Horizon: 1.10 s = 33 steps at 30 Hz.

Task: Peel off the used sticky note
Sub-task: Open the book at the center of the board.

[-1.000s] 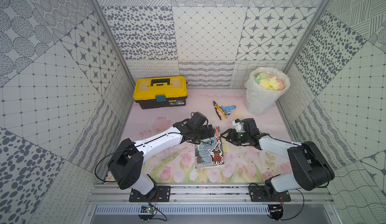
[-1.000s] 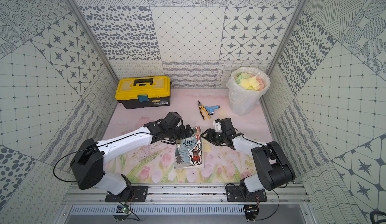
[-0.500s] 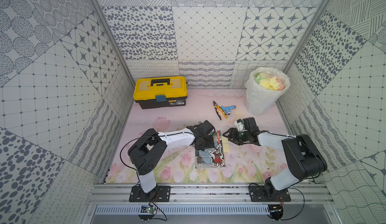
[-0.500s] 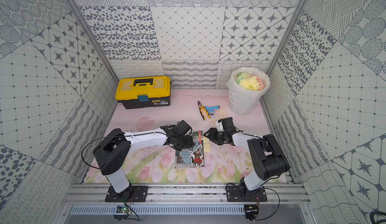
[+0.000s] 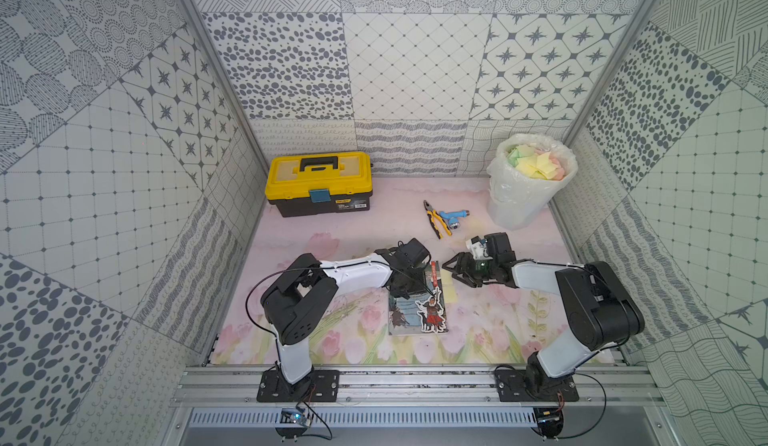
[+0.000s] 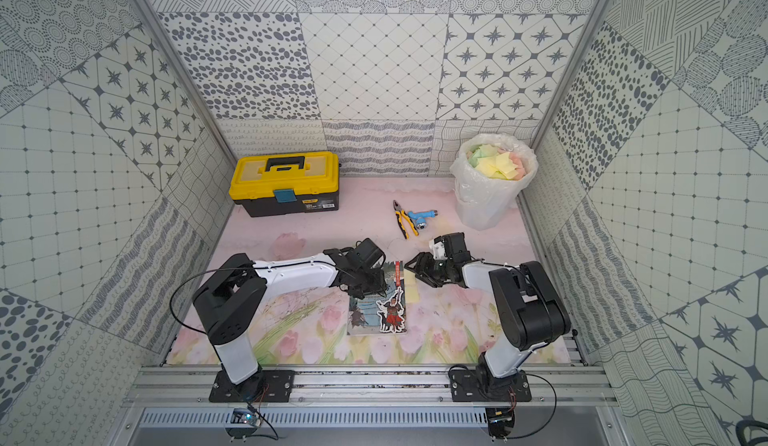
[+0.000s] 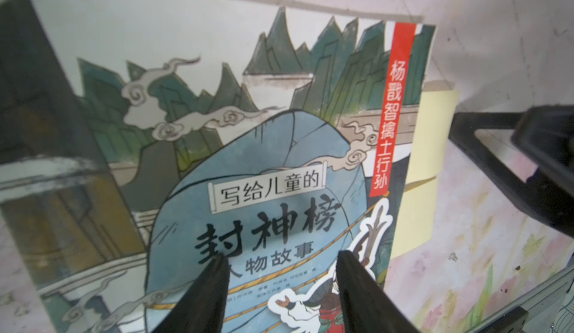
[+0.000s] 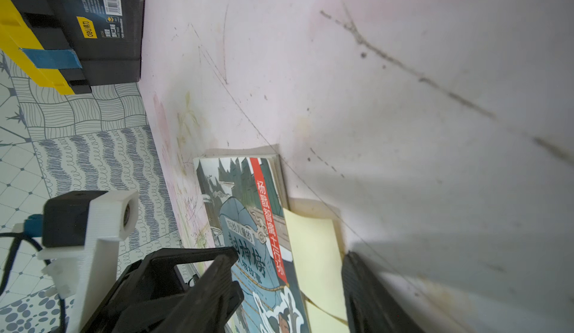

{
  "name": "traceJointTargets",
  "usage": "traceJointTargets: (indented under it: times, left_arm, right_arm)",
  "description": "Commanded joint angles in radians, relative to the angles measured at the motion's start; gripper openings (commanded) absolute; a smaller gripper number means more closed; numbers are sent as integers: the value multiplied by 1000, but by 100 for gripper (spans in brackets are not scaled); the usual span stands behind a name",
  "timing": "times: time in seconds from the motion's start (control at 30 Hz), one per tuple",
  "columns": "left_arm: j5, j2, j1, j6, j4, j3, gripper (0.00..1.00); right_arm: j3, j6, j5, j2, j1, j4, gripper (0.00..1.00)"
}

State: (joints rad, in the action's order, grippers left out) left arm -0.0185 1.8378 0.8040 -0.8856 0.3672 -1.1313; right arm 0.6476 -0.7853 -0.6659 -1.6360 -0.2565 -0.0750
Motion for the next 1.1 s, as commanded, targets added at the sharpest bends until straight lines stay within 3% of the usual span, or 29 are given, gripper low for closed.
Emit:
traceJointTargets:
  times: [0.0,0.27,0.67,0.83,1.07]
  left_arm:
    - [49,40,5,16,72,13,59]
    - [44,49,2,15,57,20,59]
    - [33,38,-8,14,38,33,58]
    - [23,29,-12,14,20,45,58]
    - [16,28,-14,16,6,51,58]
  right_arm:
    - [-26,-39,-40,-27,6,-51,60]
    - [-29,-70,-84,-9,7,-84,53]
    - [-11,-53,-85,-25,3,-58,29]
    - [8,-30,-69,-45,0,-24,24]
    - [37,1,-46,-70,-10,30,26]
